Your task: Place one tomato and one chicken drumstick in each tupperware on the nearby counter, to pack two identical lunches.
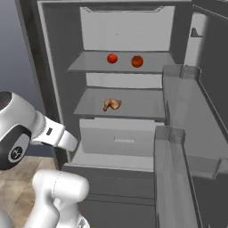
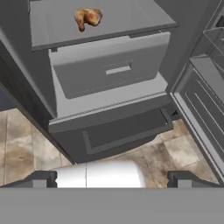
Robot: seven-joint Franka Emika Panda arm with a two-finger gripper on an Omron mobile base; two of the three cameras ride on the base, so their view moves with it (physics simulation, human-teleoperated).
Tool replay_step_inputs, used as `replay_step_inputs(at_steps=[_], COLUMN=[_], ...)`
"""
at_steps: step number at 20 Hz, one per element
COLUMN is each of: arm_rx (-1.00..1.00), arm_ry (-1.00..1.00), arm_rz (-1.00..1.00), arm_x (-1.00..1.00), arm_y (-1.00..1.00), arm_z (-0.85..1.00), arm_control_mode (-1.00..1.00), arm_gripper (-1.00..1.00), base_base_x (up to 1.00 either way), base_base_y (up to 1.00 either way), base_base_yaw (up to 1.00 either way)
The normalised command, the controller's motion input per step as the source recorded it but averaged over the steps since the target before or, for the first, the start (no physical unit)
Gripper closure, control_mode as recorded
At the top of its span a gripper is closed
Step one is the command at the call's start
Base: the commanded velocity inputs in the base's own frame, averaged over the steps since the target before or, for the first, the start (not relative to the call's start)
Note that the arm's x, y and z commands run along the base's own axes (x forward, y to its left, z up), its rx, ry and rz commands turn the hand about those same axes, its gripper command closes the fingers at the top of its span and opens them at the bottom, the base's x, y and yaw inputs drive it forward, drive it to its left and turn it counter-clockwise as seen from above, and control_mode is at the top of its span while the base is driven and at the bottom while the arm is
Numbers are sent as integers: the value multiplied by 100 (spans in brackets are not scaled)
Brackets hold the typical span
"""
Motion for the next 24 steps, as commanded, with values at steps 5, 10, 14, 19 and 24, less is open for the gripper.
replay_step_inputs(at_steps=[5,10,14,19,24], arm_rx=[0,0,0,0,0], arm_ry=[0,0,0,0,5], arm_rz=[0,0,0,0,6], arm_x=[0,0,0,35,8], arm_y=[0,0,0,6,0], arm_z=[0,0,0,0,-15], arm_control_mode=[100,100,100,-100,-100], arm_gripper=[-100,-100,-100,-100,-100], base_base_x=[5,18,54,12,0], base_base_y=[-60,-28,35,8,0], base_base_yaw=[0,0,0,0,0])
